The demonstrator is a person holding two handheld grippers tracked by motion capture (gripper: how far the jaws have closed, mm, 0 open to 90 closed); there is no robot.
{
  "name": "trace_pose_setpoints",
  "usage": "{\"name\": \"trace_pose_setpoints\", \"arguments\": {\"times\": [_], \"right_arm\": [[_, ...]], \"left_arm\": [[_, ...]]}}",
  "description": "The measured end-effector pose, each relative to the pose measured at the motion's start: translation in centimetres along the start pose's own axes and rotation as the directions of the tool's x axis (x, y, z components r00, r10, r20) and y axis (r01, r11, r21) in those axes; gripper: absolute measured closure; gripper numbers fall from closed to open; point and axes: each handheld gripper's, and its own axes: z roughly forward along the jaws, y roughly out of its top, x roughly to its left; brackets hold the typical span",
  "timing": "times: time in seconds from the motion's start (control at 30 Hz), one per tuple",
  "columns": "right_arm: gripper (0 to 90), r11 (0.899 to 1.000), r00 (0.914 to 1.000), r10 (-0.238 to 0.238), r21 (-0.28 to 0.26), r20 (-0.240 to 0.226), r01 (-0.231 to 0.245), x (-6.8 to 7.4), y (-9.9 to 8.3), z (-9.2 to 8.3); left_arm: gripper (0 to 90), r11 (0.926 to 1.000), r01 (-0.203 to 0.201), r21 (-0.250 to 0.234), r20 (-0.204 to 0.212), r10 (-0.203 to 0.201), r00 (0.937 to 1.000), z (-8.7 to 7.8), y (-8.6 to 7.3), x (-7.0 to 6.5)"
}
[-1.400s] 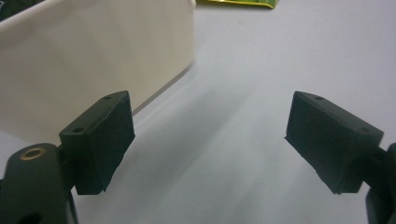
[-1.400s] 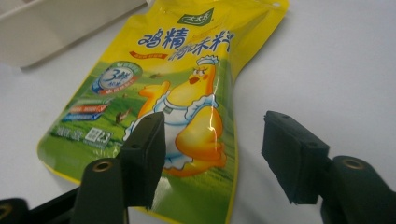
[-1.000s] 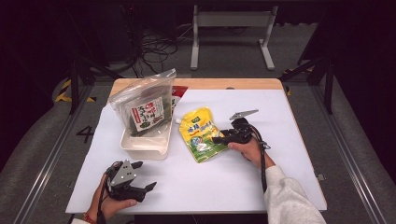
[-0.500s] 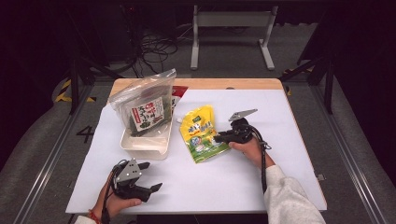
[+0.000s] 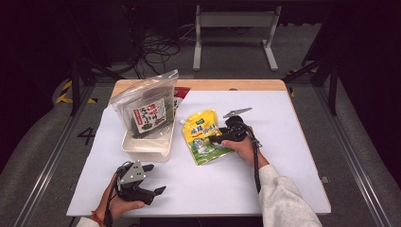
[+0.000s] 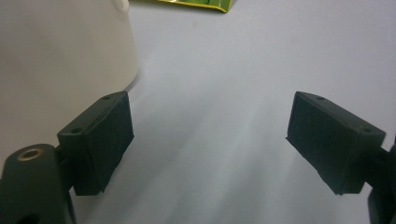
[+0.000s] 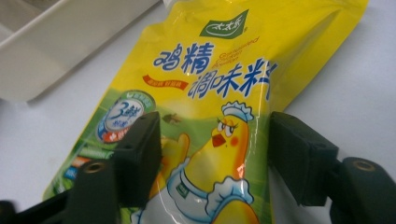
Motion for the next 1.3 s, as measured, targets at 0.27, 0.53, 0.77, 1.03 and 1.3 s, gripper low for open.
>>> {"name": "trace_pose_setpoints", "arguments": {"times": [0.27, 0.53, 0.77, 1.03, 1.3], "right_arm": [[81.0, 0.995, 0.9948, -0.099, 0.017, 0.022, 0.099, 0.9, 0.7, -0.5], [85.1, 0.982, 0.9837, -0.176, -0.065, 0.036, 0.178, 2.6, -1.3, -2.5], [85.4, 0.959, 0.977, -0.207, -0.186, 0.05, 0.213, 3.8, -3.2, -5.8], [85.5, 0.933, 0.9678, -0.246, -0.257, 0.055, 0.252, 6.0, -5.1, -7.7], [85.4, 0.907, 0.952, -0.304, -0.294, 0.035, 0.301, 8.4, -5.5, -8.7]], "left_arm": [[15.2, 0.9999, 0.013, -0.01, -0.008, -0.013, 0.9999, -0.1, 0.1, 0.1], [15.5, 0.9983, 0.047, -0.035, 0.032, -0.046, 0.9984, 0.1, 0.8, -0.2], [16.1, 0.9963, 0.077, -0.037, 0.043, -0.076, 0.9962, 0.5, 1.7, -0.3], [16.5, 0.9973, 0.061, -0.04, 0.051, -0.059, 0.997, 1.4, 2.8, -0.9], [16.5, 0.9943, 0.085, -0.063, 0.075, -0.081, 0.9939, 3.1, 5.0, -1.5]]}}
